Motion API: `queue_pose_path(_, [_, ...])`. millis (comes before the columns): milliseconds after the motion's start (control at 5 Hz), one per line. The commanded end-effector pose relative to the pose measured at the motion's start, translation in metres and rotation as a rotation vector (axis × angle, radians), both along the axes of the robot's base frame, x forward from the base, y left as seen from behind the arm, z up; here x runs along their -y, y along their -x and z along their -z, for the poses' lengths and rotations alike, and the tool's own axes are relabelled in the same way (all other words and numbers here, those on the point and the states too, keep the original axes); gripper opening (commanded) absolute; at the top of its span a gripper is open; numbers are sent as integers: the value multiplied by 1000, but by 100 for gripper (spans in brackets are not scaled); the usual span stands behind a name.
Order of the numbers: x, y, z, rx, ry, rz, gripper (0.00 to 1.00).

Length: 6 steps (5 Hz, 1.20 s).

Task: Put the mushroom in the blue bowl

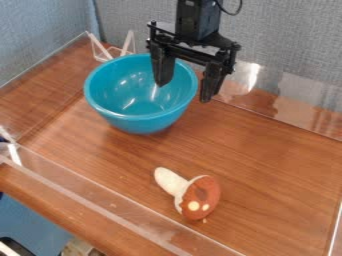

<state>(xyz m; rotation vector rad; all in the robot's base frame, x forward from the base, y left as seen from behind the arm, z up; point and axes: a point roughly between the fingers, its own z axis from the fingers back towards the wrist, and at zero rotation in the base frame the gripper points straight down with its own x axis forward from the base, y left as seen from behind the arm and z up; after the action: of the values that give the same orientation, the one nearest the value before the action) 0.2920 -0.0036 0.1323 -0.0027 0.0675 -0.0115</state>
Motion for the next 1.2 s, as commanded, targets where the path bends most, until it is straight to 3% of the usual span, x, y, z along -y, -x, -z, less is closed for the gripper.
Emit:
queue_pose_path(0, [3, 12, 14, -10, 14, -34, 100])
queue_pose_path(200, [8, 25, 37, -26, 26, -62, 100])
queue_pose_path(400, [10, 32, 63, -19, 39, -134, 100])
queue_pose_path(600, [13, 34, 90, -24, 57, -183, 100])
queue_pose_path(800, [14, 32, 108, -37, 60, -206, 100])
queue_pose_path(1000, [14, 31, 109, -45, 64, -222, 100])
